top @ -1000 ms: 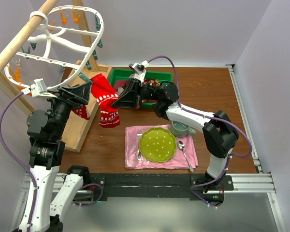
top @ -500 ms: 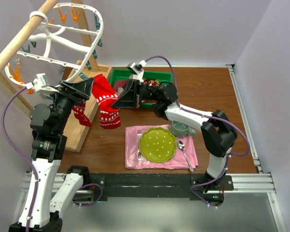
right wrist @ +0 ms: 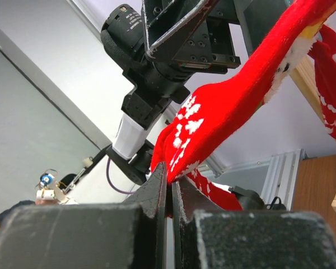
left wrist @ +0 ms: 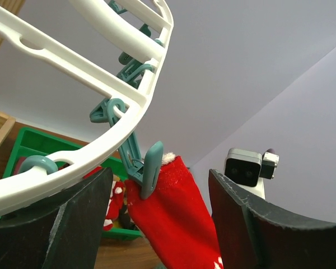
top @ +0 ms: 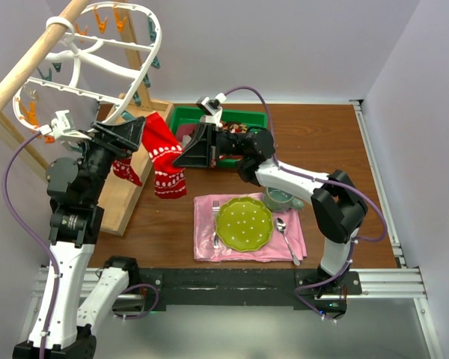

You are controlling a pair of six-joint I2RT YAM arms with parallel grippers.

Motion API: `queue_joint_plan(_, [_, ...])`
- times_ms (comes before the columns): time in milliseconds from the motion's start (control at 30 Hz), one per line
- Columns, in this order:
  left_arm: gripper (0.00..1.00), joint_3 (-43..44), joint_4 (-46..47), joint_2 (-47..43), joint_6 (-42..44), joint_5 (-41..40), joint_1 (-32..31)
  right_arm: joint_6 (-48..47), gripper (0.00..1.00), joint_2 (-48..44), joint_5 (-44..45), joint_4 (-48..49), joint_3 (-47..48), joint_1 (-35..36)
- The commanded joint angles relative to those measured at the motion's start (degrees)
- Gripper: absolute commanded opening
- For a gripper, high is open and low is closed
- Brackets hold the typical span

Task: Remove the socks clipped to the hanger
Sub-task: Remove the sock from the hanger.

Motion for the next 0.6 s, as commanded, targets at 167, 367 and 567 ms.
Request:
queue_joint_plan(167, [0.74,1.51,3.3,-0.28,-0.17,-1.64,-0.18,0.25,0.0,-3.41,0.77,8.54,2.66,1.3])
queue_joint_plan(367, [0.74,-0.07,3.74,-1.77,-0.17,-1.38,-0.18,-0.45,0.0,-3.67,0.86,7.22,3.45,1.92])
queue_joint_plan(567, [0.77,-4.12,4.44,-5.54,-1.93,-0.24,-0.18,-0.63,0.0,-3.76,1.13,6.52,3.54,2.53])
